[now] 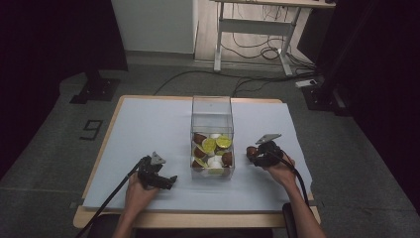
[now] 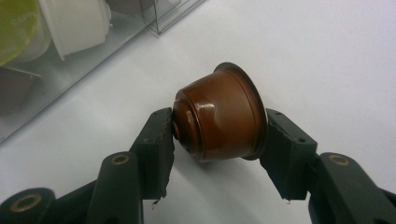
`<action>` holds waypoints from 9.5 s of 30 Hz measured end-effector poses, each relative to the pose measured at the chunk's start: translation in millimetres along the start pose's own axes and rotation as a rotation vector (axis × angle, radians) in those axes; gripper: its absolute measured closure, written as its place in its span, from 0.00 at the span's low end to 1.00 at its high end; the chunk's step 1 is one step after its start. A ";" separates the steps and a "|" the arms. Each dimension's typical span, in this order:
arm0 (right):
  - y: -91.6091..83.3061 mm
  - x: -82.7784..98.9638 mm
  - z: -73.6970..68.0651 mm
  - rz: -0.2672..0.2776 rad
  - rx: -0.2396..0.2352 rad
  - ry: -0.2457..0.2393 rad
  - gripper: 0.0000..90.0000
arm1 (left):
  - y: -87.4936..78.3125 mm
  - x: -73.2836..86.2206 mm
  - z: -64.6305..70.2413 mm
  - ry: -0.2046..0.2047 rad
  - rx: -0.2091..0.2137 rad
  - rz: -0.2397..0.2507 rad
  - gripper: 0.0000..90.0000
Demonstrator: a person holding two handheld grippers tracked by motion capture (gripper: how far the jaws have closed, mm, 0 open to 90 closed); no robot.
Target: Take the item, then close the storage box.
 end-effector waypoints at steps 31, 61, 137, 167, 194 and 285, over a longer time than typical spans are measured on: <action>-6.9 3.3 -4.6 0.003 -0.007 0.038 0.26 | 0.0 0.0 -0.1 0.000 0.000 0.000 0.00; -4.9 50.0 6.6 -0.082 0.029 0.146 0.00 | 0.0 0.0 0.1 0.000 0.000 0.001 0.00; -43.9 3.0 -47.8 0.167 -0.156 0.035 0.25 | -20.6 -58.0 50.2 0.124 0.178 0.172 0.24; -39.9 -25.0 -90.4 0.183 -0.262 -0.017 0.52 | -13.0 -67.2 61.9 0.161 0.234 0.184 0.53; -35.1 -35.2 -79.0 0.158 -0.149 -0.009 0.69 | -10.3 -79.8 54.2 0.120 0.217 0.247 0.76; -4.3 -82.8 -100.9 0.189 -0.174 -0.035 0.89 | 7.2 -39.2 46.4 0.063 0.217 0.083 0.13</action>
Point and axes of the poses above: each handheld gripper's, and its own axes: y roughly forward along the jaws, x roughly out of its underside, z roughly to its right, the point moved 8 cm from there along y, roughly forward along the jaws, and after that the axes turned 6 degrees about z, right-handed, at the moved point
